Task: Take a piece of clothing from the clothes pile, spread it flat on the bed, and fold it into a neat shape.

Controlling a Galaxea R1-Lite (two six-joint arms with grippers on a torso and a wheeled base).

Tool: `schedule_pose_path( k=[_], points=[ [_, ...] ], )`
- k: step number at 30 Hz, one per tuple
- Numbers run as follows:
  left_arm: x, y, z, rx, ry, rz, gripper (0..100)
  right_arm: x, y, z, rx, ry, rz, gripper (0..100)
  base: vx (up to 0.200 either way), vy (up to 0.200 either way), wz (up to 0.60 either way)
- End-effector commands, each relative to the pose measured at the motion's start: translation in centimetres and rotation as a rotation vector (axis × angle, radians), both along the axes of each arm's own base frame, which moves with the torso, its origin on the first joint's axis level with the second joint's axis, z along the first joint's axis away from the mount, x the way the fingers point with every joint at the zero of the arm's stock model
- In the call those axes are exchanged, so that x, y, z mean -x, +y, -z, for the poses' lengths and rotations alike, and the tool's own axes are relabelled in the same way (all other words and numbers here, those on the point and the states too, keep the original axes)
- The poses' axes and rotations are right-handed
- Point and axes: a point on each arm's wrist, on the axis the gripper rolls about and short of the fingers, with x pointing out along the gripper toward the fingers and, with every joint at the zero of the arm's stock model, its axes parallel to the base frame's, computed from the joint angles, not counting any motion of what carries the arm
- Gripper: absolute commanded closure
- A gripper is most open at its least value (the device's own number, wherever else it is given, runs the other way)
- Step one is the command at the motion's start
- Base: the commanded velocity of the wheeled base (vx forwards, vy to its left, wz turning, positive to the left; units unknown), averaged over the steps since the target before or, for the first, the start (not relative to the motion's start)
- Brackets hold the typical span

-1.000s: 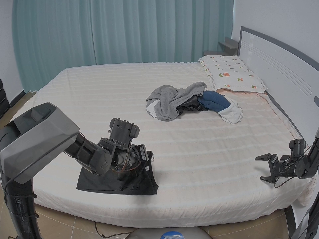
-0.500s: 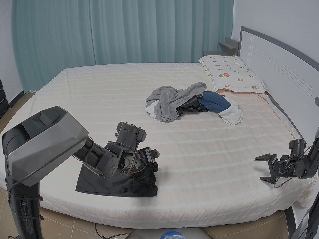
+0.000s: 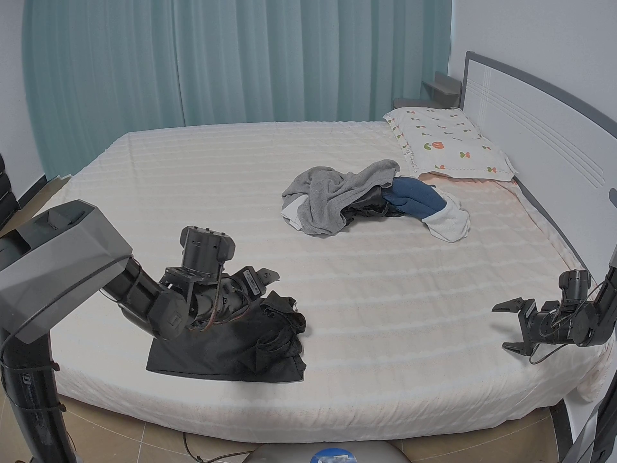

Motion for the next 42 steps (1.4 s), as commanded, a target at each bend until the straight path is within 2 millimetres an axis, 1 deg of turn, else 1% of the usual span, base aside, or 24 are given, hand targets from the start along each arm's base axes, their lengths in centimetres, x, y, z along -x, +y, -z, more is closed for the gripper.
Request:
schedule_pose_path(
  k=[1, 8, 9, 10, 11, 14, 17, 21, 23, 26, 27, 28, 29, 32, 34, 35, 36, 39, 41, 42],
  points=[
    [0.9, 3.7, 1.6, 0.095, 0.067, -0.068, 0, 0.0, 0.0, 0.0, 0.0, 0.001, 0.001, 0, 0.0, 0.2, 0.0],
    [0.9, 6.8, 2.3, 0.122, 0.094, -0.111, 0, 0.0, 0.0, 0.0, -0.001, -0.001, -0.001, 0, 0.0, 0.2, 0.0],
    [0.9, 6.8, 2.3, 0.122, 0.094, -0.111, 0, 0.0, 0.0, 0.0, -0.001, -0.001, -0.001, 0, 0.0, 0.2, 0.0],
    [0.7, 7.8, 2.3, 0.137, 0.097, -0.123, 0, -0.1, 0.0, 0.0, -0.003, -0.001, 0.001, 0, 0.0, 0.2, 0.0],
    [0.6, 8.4, 2.3, 0.143, 0.096, -0.13, 0, -0.1, 0.0, 0.0, -0.004, -0.001, 0.002, 0, 0.0, 0.2, 0.0],
    [0.2, 9.3, 2.4, 0.151, 0.091, -0.151, 0, 0.0, -0.1, -0.1, -0.007, -0.001, 0.005, 0, 0.0, 0.2, 0.0],
    [0.0, 9.6, 3.1, 0.148, 0.107, -0.161, 0, 0.0, 0.0, -0.1, -0.007, -0.001, 0.003, 0, 0.0, 0.2, 0.0],
    [-0.2, 9.6, 3.6, 0.145, 0.117, -0.163, 0, -0.1, 0.1, 0.1, 0.004, 0.003, 0.001, 0, 0.0, 0.2, 0.0],
    [-0.2, 9.6, 3.8, 0.145, 0.122, -0.163, 0, -0.2, 0.5, -0.3, 0.008, -0.01, -0.007, 0, 0.0, 0.2, 0.0],
    [-0.3, 9.4, 3.9, 0.173, 0.132, -0.179, 0, -0.3, 3.2, -2.3, 0.075, -0.067, -0.048, 0, 0.0, 0.2, 0.0],
    [-0.5, 9.4, 3.8, 0.182, 0.133, -0.185, 0, -0.3, 4.1, -2.4, 0.096, -0.071, -0.059, 0, 0.0, 0.2, 0.0],
    [-0.5, 9.4, 3.8, 0.182, 0.133, -0.185, 0, -0.3, 4.1, -2.4, 0.096, -0.071, -0.059, 0, 0.0, 0.2, 0.0],
    [-0.6, 9.5, 4.1, 0.187, 0.139, -0.191, 0, -0.5, 6.1, -2.6, 0.134, -0.078, -0.092, 0, 0.0, 0.2, 0.0],
    [-0.6, 9.4, 4.2, 0.185, 0.142, -0.191, 0, -1.0, 7.9, -3.0, 0.18, -0.095, -0.112, 0, 0.0, 0.2, 0.0],
    [-0.7, 9.4, 4.3, 0.184, 0.142, -0.19, 0, -1.7, 9.6, -3.4, 0.222, -0.113, -0.125, 0, 0.0, 0.2, 0.0],
    [-0.7, 9.4, 4.3, 0.184, 0.142, -0.19, 0, -1.8, 10.5, -3.5, 0.246, -0.103, -0.13, 0, 0.0, 0.0, 0.0],
    [-0.7, 9.4, 4.3, 0.184, 0.142, -0.19, 0, -1.8, 10.8, -3.5, 0.258, -0.095, -0.13, 0, 0.0, 0.0, 0.0],
    [-0.6, 9.3, 4.6, 0.173, 0.148, -0.191, 0, -2.0, 13.9, -3.8, 0.33, -0.075, -0.156, 0, 0.0, 0.0, 0.0],
    [-0.5, 9.3, 4.6, 0.172, 0.149, -0.191, 0, -2.0, 14.3, -3.8, 0.337, -0.075, -0.163, 0, 0.0, 0.0, 0.0],
    [-0.5, 9.1, 4.6, 0.169, 0.15, -0.187, 0, -2.0, 15.7, -4.2, 0.36, -0.088, -0.183, 0, 0.0, 0.0, 0.0]
  ],
)
